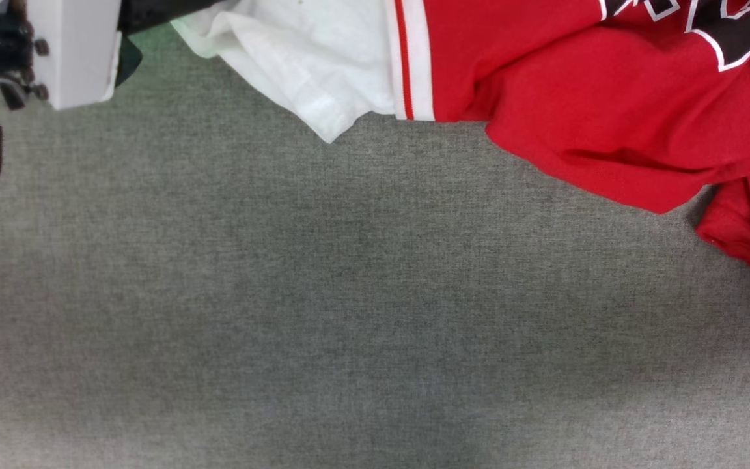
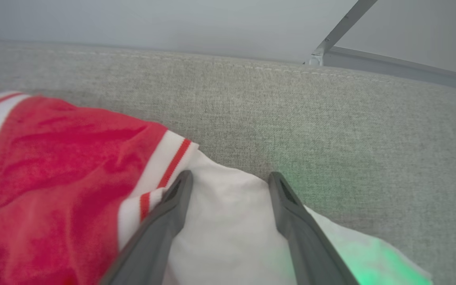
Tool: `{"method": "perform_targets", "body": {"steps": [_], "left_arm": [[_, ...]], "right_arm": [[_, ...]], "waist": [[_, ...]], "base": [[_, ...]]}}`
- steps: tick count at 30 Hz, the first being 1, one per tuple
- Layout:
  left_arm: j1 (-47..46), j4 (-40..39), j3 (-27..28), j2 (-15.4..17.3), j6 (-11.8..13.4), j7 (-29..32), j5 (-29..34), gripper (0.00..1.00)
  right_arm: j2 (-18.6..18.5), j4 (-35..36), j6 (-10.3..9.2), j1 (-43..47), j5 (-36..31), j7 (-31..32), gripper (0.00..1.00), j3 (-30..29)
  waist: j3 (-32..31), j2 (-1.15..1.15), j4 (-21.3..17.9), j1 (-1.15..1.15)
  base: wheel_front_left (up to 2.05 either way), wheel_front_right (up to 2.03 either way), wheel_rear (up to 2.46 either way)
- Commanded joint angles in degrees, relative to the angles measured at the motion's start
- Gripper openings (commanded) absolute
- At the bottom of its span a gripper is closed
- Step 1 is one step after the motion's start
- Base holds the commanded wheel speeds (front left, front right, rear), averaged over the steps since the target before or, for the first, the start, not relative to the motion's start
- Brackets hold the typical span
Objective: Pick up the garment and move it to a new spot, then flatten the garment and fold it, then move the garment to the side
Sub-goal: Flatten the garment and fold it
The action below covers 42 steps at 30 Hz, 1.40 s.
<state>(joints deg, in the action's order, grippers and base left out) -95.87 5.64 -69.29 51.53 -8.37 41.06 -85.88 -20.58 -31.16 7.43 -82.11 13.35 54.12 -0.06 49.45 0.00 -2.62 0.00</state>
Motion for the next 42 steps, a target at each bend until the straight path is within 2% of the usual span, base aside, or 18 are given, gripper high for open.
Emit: {"method": "perform_targets", "body": {"steps": [1,2,4,5,13,18,24,32,36,37,42], "left_arm": [[4.3,3.1,-4.4,1.1,1.6,1.5,1.3,0.00],[4.1,3.1,-4.5,1.2,1.6,1.4,1.2,0.00],[4.0,3.1,-4.6,1.2,1.6,1.0,0.9,0.00],[3.8,3.2,-4.6,1.2,1.6,1.0,0.8,0.00],[3.2,3.5,-4.9,1.1,1.7,-0.8,-0.3,0.00],[3.3,3.8,-4.5,0.0,1.7,-4.7,0.3,0.00],[3.6,6.4,-2.2,-0.8,1.3,-15.5,0.6,0.00],[4.9,14.0,0.5,-2.8,1.0,-29.5,0.3,0.00],[3.7,20.3,2.7,-4.0,1.0,-35.6,-0.3,0.00],[3.7,20.3,2.7,-4.0,1.0,-35.6,-0.3,0.00],[0.1,29.5,6.4,-7.1,1.0,-42.1,-1.3,0.00]], "right_arm": [[1.3,-2.1,0.10,2.9,0.3,2.5,1.00,0.7],[1.1,-2.0,0.09,2.9,0.4,2.9,0.73,0.7],[0.8,-1.5,0.09,3.2,0.4,3.3,0.06,0.7],[0.7,-1.2,0.09,3.3,0.3,3.1,0.00,0.4],[0.5,-0.4,0.04,3.5,-0.9,1.2,0.00,-0.5],[1.3,2.1,0.06,2.9,0.3,-5.7,0.00,0.0],[0.1,2.1,0.05,4.5,2.7,-14.5,0.00,-0.8],[-1.9,2.8,0.04,6.2,2.6,-20.5,0.00,-4.3],[-0.9,2.0,0.02,4.5,0.7,-23.8,0.00,-7.7],[-0.9,2.0,0.02,4.5,0.7,-23.8,0.00,-7.7],[3.3,0.8,0.00,0.7,-4.4,-29.5,0.00,-12.8]], "waist": [[0.2,0.00,-0.4,0.00],[0.2,0.00,-0.4,0.00],[0.2,0.00,-0.5,0.00],[0.2,0.00,-0.5,0.00],[0.5,0.00,-0.5,0.00],[-1.0,0.00,-0.1,0.00],[-6.9,0.00,1.0,0.00],[-14.8,0.00,2.9,0.00],[-16.3,0.00,3.5,0.00],[-16.3,0.00,3.5,0.00],[-15.6,0.00,3.9,0.00]], "base": [[0.00,0.00,0.00],[0.00,0.00,0.00],[0.00,0.00,0.00],[0.00,0.00,0.00],[0.00,0.00,0.00],[0.00,0.00,0.00],[0.00,0.00,0.00],[0.00,0.00,0.00],[0.00,0.00,0.00],[0.00,0.00,0.00],[0.00,0.00,0.00]]}}
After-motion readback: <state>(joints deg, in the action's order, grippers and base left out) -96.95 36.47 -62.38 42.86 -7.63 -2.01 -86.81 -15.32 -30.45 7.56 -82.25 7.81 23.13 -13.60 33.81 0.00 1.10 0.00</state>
